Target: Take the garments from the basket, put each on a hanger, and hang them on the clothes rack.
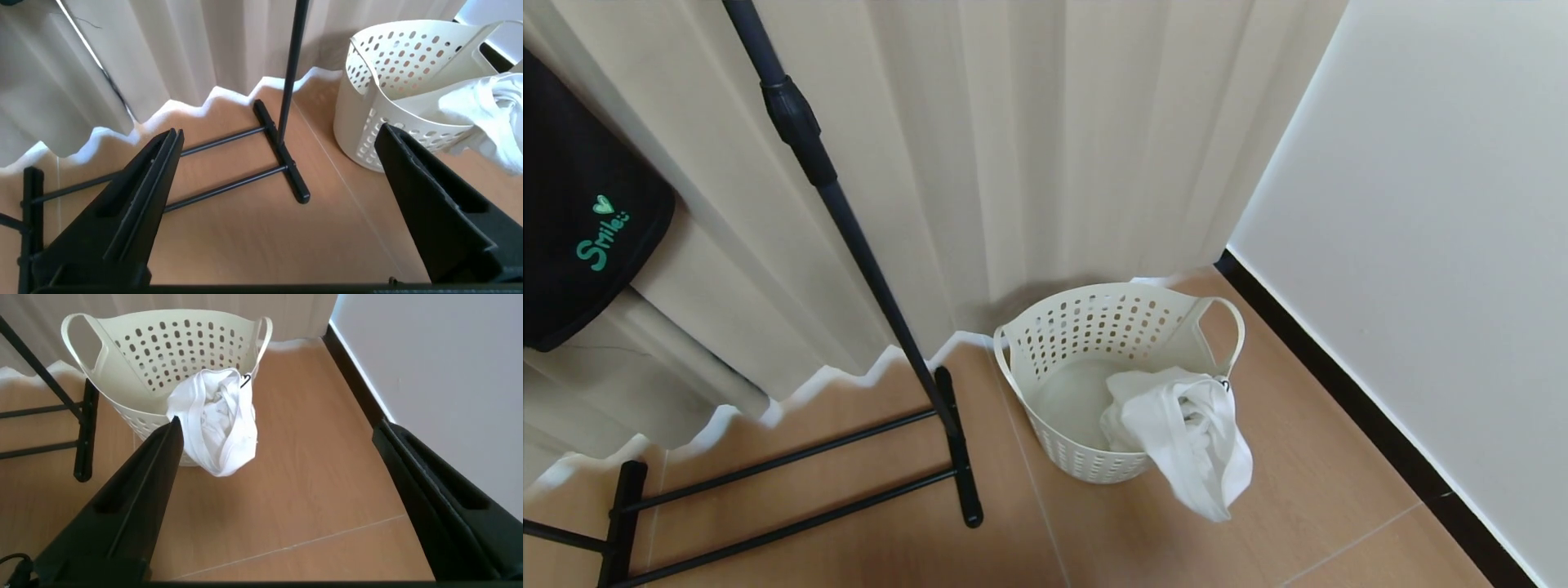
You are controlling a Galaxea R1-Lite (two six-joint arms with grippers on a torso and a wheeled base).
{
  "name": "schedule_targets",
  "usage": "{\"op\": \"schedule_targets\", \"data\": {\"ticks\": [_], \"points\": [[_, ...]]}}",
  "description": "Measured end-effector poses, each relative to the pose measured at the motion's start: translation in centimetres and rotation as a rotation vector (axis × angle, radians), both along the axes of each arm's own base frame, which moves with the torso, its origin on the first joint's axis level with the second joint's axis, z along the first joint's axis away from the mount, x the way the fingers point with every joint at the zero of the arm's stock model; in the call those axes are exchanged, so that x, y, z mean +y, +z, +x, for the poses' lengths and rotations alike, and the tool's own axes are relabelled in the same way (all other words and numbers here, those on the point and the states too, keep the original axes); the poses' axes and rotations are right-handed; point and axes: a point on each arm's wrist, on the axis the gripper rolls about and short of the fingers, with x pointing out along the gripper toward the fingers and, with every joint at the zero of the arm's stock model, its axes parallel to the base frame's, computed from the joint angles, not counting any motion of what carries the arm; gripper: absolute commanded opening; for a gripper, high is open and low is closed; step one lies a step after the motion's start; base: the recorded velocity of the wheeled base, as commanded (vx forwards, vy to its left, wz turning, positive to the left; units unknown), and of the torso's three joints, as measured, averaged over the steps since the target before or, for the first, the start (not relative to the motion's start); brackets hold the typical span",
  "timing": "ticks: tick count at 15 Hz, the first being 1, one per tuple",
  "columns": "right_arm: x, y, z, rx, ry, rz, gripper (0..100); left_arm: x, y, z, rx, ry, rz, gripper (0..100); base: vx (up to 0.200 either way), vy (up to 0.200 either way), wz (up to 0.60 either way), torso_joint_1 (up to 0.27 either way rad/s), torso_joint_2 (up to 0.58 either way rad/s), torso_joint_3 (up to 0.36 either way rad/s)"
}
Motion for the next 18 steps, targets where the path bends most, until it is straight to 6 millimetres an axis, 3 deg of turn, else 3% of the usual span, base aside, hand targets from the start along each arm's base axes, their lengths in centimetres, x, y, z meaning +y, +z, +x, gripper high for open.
{"op": "schedule_targets", "data": {"ticks": [10, 13, 15, 18], "points": [[0.0, -0.1, 0.1, 0.023, 0.004, 0.005, 100, 0.0, 0.0, 0.0, 0.0, 0.001, 0.0, 100, 0.0, 0.0, 0.0, 0.002, 0.01, -0.114], [0.0, 0.3, 0.8, 0.117, 0.018, 0.003, 100, 0.0, 0.0, 0.0, 0.0, 0.002, -0.002, 100, 0.0, 0.0, 0.0, 0.0, 0.0, 0.0], [0.1, 1.2, 1.7, 0.195, 0.095, 0.003, 100, 0.0, 0.0, 0.0, 0.0, 0.004, -0.003, 100, 0.0, 0.0, 0.0, 0.0, 0.0, 0.0], [0.4, 4.0, 3.7, 0.283, 0.194, -0.008, 100, 0.0, 0.0, 0.0, 0.0, 0.003, -0.003, 100, 0.0, 0.0, 0.0, 0.0, 0.0, 0.0]]}}
